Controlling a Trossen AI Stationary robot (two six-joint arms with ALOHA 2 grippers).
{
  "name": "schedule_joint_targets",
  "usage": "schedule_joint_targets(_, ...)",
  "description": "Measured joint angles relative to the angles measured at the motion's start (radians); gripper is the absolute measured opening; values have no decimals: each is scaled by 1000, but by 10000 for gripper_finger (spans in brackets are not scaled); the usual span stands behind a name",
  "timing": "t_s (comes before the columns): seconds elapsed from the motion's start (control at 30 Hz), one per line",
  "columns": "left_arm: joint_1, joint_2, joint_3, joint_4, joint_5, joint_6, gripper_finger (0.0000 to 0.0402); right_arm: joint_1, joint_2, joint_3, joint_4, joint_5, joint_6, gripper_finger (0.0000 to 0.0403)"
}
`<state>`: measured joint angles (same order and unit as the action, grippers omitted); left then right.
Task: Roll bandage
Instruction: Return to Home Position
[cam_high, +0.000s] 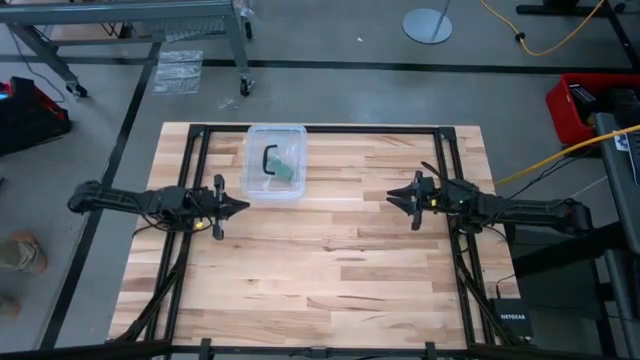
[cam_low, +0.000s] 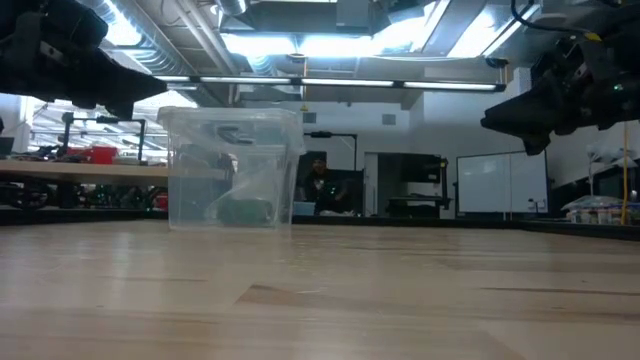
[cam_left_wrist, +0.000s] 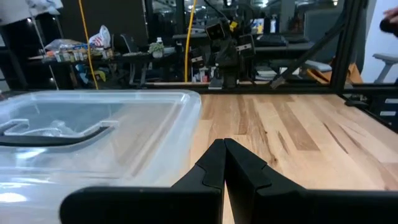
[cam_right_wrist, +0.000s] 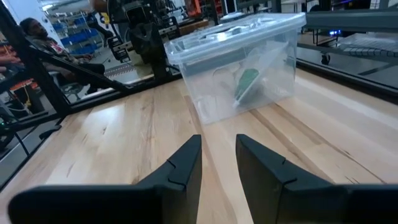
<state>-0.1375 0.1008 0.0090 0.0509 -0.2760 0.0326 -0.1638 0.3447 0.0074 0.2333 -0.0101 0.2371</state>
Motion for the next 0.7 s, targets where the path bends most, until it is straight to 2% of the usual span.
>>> schedule_joint_targets(0.37,0,-89,0,0,0,0,0,0,-129,0,-83,0,0,104)
schedule_joint_targets(0.7,0,-93,0,0,0,0,0,0,-292,0,-140,0,0,104)
